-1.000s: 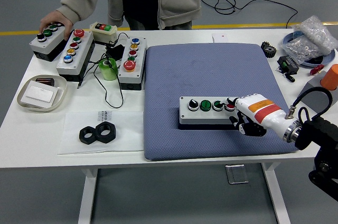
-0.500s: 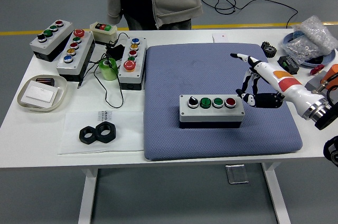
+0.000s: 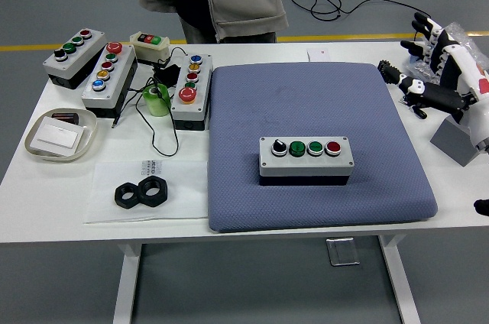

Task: Pick up the button,place it on the desk,press the button,press the button

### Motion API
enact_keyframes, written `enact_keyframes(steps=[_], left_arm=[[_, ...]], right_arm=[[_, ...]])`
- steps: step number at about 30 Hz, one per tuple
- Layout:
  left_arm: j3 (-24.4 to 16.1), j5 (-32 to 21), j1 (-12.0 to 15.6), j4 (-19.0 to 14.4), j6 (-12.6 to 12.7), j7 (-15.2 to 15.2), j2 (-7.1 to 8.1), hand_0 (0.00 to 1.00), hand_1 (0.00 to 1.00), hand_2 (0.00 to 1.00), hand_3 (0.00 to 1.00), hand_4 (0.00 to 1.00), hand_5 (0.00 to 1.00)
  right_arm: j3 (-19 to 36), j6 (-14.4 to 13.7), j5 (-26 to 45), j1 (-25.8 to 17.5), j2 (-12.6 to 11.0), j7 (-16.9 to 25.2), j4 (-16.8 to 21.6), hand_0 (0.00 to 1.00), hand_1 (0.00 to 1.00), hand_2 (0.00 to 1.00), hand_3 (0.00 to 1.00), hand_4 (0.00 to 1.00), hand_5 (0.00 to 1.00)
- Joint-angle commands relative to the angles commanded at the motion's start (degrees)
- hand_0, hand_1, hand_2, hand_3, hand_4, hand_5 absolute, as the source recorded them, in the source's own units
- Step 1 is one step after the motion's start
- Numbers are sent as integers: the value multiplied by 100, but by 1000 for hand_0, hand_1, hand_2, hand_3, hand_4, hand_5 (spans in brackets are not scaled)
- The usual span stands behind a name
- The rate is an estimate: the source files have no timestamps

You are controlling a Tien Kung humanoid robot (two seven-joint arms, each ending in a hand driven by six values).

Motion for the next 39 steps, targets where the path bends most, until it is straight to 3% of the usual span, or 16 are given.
enact_keyframes(steps=[1, 12, 13, 39], left_arm=[[-3, 4, 1, 0, 0, 1, 0, 719, 821, 840, 809, 593, 998], [-18, 20, 6, -1, -1, 9, -7, 719, 821, 841, 808, 593, 998], [-16, 15, 6, -1, 0, 8, -8, 720, 820, 841, 808, 593, 998], [-10, 17, 19, 5, -9, -8, -8, 724, 822, 841, 809, 591, 998]], right_arm=[[44, -12, 223, -28, 8, 6, -40, 967, 890, 966, 998, 736, 439], [300, -53, 2646, -212, 134, -33, -694, 972, 889, 955, 973, 707, 481], [303, -48, 2712, -217, 142, -37, -738, 972, 885, 939, 946, 662, 543], [286, 35, 2701, -266, 187, -230, -868, 971, 876, 927, 915, 636, 590]])
